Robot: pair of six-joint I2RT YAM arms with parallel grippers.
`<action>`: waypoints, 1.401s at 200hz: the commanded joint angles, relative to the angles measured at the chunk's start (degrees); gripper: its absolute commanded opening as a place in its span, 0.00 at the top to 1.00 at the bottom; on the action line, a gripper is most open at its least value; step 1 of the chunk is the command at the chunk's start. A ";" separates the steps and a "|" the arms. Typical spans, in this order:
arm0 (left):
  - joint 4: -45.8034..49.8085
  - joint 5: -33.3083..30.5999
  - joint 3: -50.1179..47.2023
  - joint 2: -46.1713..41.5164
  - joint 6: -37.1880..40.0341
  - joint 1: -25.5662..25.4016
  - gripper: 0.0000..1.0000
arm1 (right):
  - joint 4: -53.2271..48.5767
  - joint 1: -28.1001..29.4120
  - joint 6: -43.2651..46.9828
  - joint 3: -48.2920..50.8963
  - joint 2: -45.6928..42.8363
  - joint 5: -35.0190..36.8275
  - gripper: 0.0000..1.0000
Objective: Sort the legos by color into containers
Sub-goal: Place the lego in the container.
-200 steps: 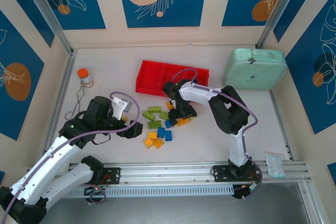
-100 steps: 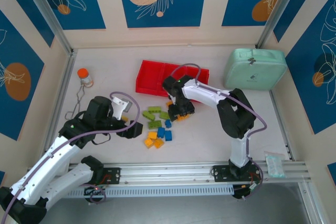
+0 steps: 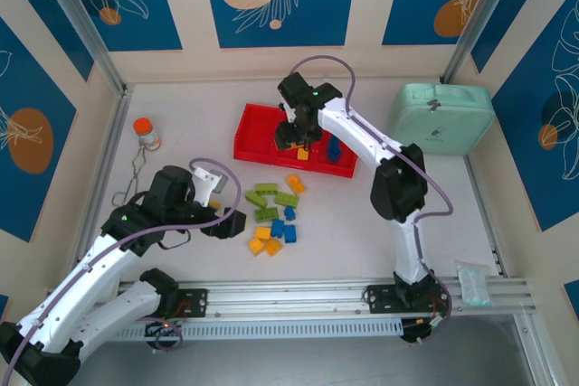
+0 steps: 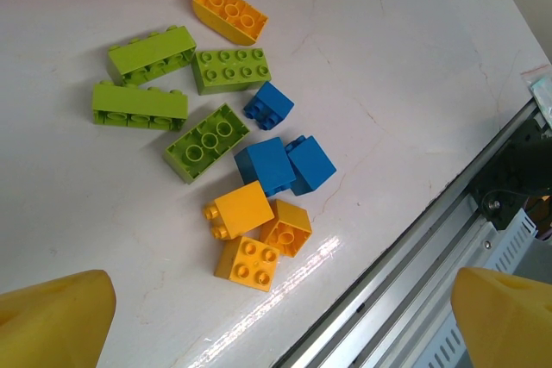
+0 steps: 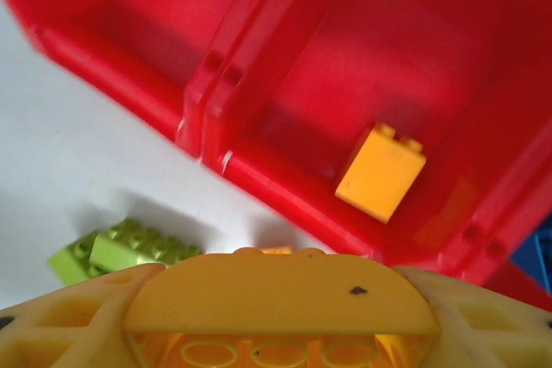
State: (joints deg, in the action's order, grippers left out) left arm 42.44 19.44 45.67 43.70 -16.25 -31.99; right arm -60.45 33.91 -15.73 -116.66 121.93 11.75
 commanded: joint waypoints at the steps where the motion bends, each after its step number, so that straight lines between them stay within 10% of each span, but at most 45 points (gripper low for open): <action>1: 0.15 0.26 0.39 0.04 -0.35 0.21 0.01 | -2.59 -1.29 4.52 -5.72 4.75 -3.23 0.49; 96: 0.68 -0.98 0.65 0.97 -0.39 0.27 0.01 | -1.12 -4.20 10.14 -16.59 15.90 -3.68 0.41; 169: 0.72 -1.34 0.65 1.31 -0.45 0.26 0.01 | 1.12 -3.69 12.50 -17.56 16.88 1.60 0.08; 280: 0.76 -1.43 0.59 1.42 -0.56 0.21 0.01 | 5.76 -3.12 -2.36 8.85 -9.58 -2.71 0.00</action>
State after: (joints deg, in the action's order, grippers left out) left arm 42.46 17.89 45.67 45.30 -16.25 -31.99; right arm -58.06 30.72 -13.04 -114.89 121.34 14.15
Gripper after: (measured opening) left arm 0.994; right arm 0.991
